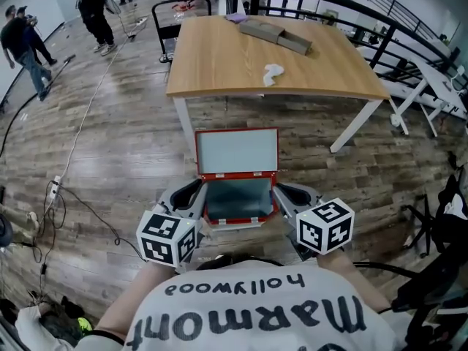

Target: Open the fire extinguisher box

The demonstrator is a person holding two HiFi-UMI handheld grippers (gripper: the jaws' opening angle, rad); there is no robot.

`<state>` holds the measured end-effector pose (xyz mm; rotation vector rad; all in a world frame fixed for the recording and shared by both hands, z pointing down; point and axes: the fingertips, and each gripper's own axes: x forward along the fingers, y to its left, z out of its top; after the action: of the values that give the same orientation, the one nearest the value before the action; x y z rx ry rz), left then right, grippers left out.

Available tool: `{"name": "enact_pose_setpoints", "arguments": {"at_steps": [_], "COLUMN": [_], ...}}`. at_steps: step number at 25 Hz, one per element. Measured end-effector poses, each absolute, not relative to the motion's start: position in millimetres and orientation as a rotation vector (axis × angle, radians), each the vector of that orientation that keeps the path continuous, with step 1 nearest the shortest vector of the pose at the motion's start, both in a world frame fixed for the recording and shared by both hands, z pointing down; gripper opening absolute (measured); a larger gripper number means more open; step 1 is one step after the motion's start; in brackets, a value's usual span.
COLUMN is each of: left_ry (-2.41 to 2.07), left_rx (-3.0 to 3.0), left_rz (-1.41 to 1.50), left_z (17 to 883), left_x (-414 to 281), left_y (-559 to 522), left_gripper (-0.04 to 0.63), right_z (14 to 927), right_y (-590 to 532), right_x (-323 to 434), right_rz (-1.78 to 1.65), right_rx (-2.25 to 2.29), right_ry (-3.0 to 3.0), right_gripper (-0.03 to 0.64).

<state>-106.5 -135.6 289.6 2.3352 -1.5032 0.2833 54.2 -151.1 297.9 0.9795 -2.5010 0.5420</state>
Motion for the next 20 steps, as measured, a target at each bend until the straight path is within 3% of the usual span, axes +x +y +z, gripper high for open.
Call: {"name": "enact_pose_setpoints", "arguments": {"at_steps": [20], "left_ry": [-1.508], "left_rx": [2.289], "left_rz": [0.246], "left_z": [292.8], "left_x": [-108.8], "left_y": [-130.3], "left_gripper": [0.041], "right_z": [308.1], "right_y": [-149.9], "right_x": [54.2], "right_rz": [0.568], "right_rx": [0.948], "right_ry": [-2.488], "right_gripper": [0.009]}}
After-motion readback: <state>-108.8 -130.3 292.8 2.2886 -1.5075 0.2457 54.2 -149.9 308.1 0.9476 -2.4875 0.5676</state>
